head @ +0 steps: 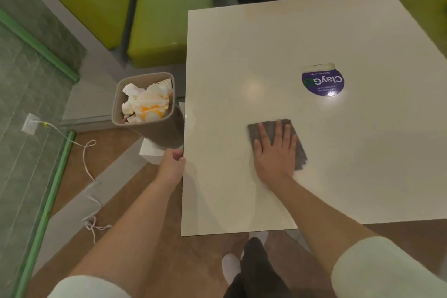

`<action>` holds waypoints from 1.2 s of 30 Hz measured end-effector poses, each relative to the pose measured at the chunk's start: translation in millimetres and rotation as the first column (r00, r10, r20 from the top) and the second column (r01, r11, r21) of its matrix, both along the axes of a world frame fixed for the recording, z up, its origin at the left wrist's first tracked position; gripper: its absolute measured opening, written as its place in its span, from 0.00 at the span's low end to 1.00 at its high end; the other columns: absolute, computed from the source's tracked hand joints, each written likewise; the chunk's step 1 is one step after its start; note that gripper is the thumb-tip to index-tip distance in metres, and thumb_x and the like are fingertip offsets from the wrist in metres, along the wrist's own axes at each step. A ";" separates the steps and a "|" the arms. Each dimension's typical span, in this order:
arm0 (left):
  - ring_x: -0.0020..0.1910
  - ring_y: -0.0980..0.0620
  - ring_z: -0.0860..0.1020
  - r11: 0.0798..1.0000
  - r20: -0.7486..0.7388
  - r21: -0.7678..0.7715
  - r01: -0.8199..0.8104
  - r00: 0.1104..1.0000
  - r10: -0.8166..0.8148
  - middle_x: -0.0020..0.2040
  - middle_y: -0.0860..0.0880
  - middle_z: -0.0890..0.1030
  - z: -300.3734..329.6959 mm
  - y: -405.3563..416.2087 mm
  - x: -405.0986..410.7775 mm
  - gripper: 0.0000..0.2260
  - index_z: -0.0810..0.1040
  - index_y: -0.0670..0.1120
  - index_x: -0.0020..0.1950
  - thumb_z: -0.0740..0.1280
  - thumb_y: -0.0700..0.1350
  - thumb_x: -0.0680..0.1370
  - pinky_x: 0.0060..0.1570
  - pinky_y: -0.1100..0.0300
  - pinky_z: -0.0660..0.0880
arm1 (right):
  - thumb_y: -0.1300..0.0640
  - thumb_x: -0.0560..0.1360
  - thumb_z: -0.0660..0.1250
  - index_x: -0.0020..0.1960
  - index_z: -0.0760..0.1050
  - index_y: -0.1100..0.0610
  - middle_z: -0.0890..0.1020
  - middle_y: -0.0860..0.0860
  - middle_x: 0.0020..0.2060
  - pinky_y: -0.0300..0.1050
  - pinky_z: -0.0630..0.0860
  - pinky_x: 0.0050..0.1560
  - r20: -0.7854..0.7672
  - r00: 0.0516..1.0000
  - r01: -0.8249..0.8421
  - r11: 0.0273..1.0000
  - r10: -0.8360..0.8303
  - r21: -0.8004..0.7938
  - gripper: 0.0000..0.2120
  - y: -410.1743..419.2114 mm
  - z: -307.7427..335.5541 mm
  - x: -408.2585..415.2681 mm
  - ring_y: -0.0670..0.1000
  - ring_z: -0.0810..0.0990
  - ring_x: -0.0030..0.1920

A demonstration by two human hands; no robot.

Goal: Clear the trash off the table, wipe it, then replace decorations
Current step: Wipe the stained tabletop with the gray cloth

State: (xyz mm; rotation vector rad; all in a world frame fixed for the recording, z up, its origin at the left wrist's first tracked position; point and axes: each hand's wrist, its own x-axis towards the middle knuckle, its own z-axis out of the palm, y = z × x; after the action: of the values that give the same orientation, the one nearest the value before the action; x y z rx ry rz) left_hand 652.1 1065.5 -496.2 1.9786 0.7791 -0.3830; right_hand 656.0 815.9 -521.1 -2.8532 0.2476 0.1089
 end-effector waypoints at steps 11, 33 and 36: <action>0.56 0.50 0.78 0.979 0.135 0.202 -0.005 0.991 -0.023 0.57 0.55 0.80 4.7 -9.9 9.3 0.16 0.74 0.55 0.63 0.62 0.39 0.78 0.60 0.48 0.75 | 0.45 0.83 0.41 0.80 0.49 0.44 0.46 0.48 0.80 0.50 0.32 0.75 -0.005 0.864 -0.498 0.856 0.503 0.135 0.25 96.7 7.5 9.9 0.51 0.39 0.79; 0.53 0.45 0.77 0.863 0.099 0.495 -0.099 0.993 0.057 0.53 0.47 0.81 13.8 -33.7 64.5 0.21 0.78 0.48 0.61 0.52 0.58 0.82 0.48 0.53 0.70 | 0.44 0.78 0.35 0.80 0.53 0.50 0.53 0.56 0.79 0.56 0.36 0.75 -0.022 0.986 -0.165 0.986 0.165 0.023 0.32 26.2 2.9 84.9 0.60 0.47 0.79; 0.50 0.44 0.77 0.856 0.077 0.511 -0.079 0.996 0.046 0.49 0.47 0.80 11.4 -29.1 68.3 0.22 0.80 0.47 0.55 0.51 0.59 0.82 0.47 0.52 0.71 | 0.44 0.80 0.38 0.79 0.55 0.50 0.52 0.55 0.79 0.55 0.36 0.75 0.004 0.939 -0.344 0.936 0.345 0.073 0.30 78.0 6.1 69.9 0.58 0.45 0.79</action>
State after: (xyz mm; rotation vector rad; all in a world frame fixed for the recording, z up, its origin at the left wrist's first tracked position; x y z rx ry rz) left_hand 720.4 1036.3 -484.7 2.4396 0.9772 -0.0690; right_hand 725.9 893.9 -515.0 -2.7940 -0.2545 0.1952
